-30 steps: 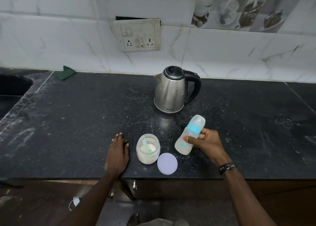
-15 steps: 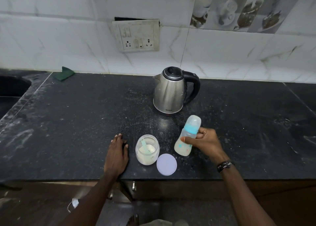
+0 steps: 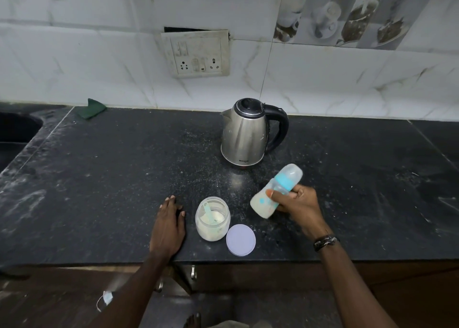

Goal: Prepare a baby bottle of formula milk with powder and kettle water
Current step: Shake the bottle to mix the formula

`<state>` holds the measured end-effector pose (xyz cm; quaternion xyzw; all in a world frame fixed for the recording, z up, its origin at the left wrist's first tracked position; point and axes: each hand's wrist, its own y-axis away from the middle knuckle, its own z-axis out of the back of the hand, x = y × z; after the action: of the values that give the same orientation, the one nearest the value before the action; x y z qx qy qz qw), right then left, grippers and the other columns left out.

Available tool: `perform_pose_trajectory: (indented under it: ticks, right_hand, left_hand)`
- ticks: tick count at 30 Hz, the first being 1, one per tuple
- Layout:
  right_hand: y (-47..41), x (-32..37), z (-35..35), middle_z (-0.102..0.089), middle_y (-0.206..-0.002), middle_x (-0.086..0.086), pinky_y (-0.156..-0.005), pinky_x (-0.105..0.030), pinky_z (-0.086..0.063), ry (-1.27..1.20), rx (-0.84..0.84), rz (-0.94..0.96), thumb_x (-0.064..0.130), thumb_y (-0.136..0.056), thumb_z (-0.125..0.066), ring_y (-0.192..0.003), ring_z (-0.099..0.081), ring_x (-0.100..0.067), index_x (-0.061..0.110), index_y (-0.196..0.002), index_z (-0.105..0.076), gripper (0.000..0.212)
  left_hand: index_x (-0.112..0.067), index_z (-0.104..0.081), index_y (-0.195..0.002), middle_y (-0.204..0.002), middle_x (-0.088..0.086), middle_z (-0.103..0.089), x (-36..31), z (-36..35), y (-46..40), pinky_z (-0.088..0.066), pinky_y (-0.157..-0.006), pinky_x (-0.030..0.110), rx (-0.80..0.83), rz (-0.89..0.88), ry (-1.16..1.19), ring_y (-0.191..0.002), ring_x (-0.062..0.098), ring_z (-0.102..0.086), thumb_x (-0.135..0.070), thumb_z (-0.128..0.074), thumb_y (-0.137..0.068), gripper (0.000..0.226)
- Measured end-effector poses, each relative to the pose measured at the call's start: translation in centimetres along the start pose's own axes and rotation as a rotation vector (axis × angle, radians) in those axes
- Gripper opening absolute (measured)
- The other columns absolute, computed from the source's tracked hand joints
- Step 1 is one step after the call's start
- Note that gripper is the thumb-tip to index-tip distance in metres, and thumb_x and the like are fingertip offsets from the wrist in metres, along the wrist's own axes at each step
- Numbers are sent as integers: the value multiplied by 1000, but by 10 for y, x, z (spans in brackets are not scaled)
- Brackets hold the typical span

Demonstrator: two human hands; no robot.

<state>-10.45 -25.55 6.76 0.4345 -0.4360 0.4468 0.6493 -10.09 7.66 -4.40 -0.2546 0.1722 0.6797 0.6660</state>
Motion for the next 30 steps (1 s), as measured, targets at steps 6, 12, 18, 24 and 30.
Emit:
perform_pose_trajectory:
  ticks: [6,12,18,24,30]
  right_hand:
    - [3,1,1,-79,-92,-3,-68,-26,-60,166,27,-5,32,-55,-95,-81,-76,-11,16,-96,-74,49]
    - [7,8,-1,-79,-94,-4,-74,-35,-62,274,45,23,39,-51,-95,-83,-76,-12,16,-98,-74,56]
    - [12,15,-1,-78,-88,7,-77,-40,-62,381,25,48,41,-58,-92,-82,-75,-9,19,-98,-74,49]
    - [13,26,-2,-77,-89,6,-75,-42,-62,490,-5,84,45,-57,-91,-80,-74,-9,18,-100,-73,54]
    - [15,29,-1,-75,-90,9,-75,-40,-61,563,8,58,48,-56,-90,-82,-72,-10,19,-100,-72,56]
  left_hand:
    - [2,-52,-135,-151,20,-44,1,-1,0,-30,-119,45,-5,-5,-2,-142,33,-38,-17,-54,-100,40]
    - [2,-53,-134,-152,19,-43,0,0,0,-30,-120,45,5,0,-6,-143,32,-38,-18,-53,-100,40]
    - [3,-50,-137,-155,18,-40,0,1,1,-27,-121,42,16,11,-9,-145,30,-34,-20,-51,-101,42]
    - [2,-56,-130,-153,19,-41,-1,0,2,-26,-121,42,6,3,6,-145,31,-35,-17,-53,-101,35]
    - [0,-58,-126,-153,18,-43,1,-1,2,-27,-121,42,-4,-2,14,-144,31,-36,-17,-53,-101,31]
